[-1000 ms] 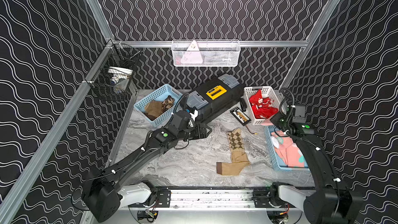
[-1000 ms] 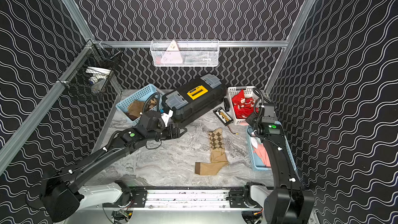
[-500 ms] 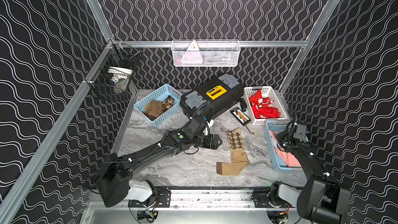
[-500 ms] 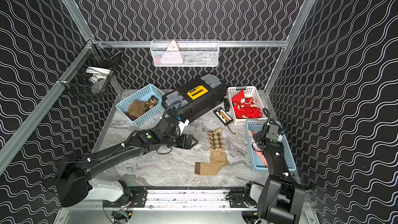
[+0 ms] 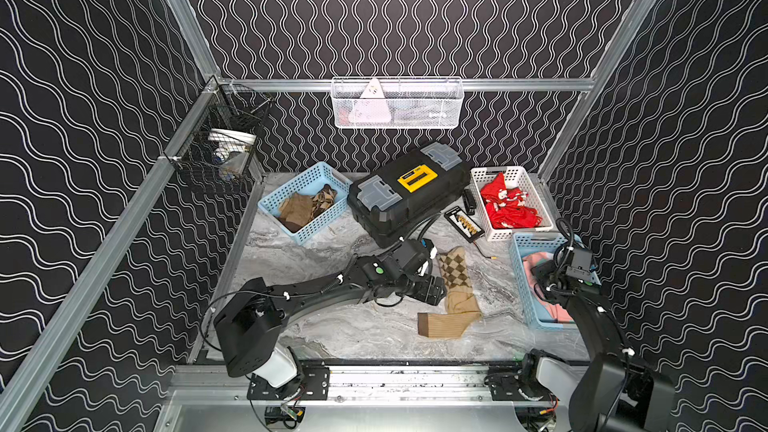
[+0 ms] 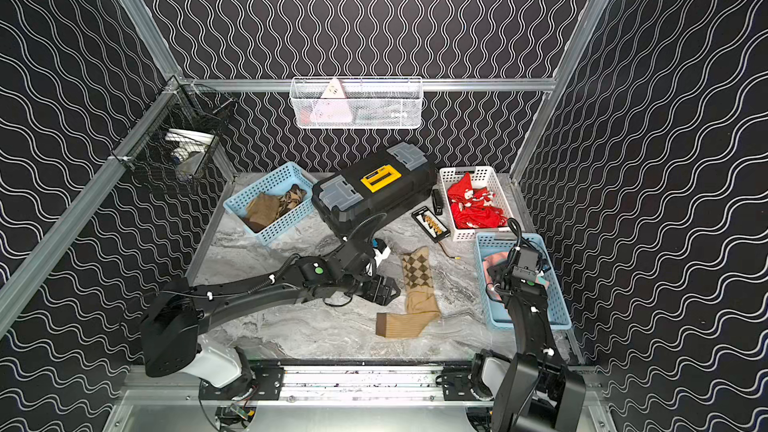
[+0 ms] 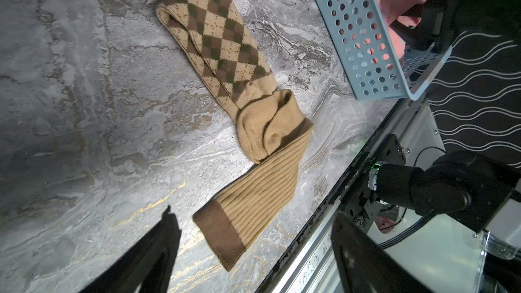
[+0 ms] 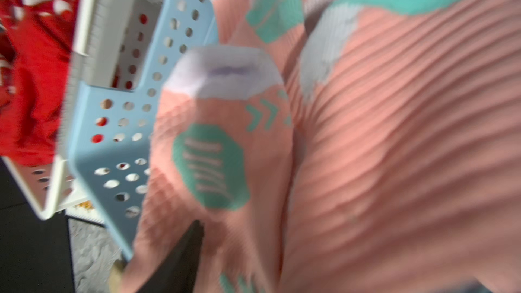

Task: Sort the socks into the basket by color
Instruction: Place the sock in the bin, then pick up the sock at the center of the board.

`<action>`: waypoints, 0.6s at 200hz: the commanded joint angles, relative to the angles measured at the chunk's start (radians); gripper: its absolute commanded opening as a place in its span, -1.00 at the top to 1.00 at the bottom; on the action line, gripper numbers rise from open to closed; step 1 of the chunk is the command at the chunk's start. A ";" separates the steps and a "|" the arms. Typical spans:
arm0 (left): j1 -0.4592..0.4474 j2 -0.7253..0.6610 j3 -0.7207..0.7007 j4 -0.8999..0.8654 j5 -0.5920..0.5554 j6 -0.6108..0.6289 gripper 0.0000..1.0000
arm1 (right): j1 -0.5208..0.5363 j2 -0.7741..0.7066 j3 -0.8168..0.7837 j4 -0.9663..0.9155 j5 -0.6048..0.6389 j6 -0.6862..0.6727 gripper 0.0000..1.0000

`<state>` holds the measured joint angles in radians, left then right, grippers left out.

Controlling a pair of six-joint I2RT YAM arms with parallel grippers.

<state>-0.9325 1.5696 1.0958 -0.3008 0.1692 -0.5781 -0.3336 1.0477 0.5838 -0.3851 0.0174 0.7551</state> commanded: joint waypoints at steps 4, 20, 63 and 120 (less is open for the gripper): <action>-0.028 0.040 0.038 -0.007 -0.035 0.039 -0.78 | 0.002 -0.039 0.042 -0.116 0.020 0.015 -0.54; -0.046 0.072 0.062 -0.022 -0.044 0.051 -0.79 | 0.001 -0.054 0.069 -0.162 0.019 0.019 -0.70; -0.074 0.139 0.096 -0.030 -0.061 0.070 -0.81 | 0.003 -0.095 0.126 -0.294 0.004 0.026 -0.86; -0.109 0.255 0.174 -0.030 -0.089 0.103 -0.84 | 0.032 -0.210 0.176 -0.418 -0.055 0.021 -0.86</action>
<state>-1.0279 1.7878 1.2308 -0.3199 0.1074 -0.5121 -0.3096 0.8726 0.7380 -0.7143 -0.0170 0.7673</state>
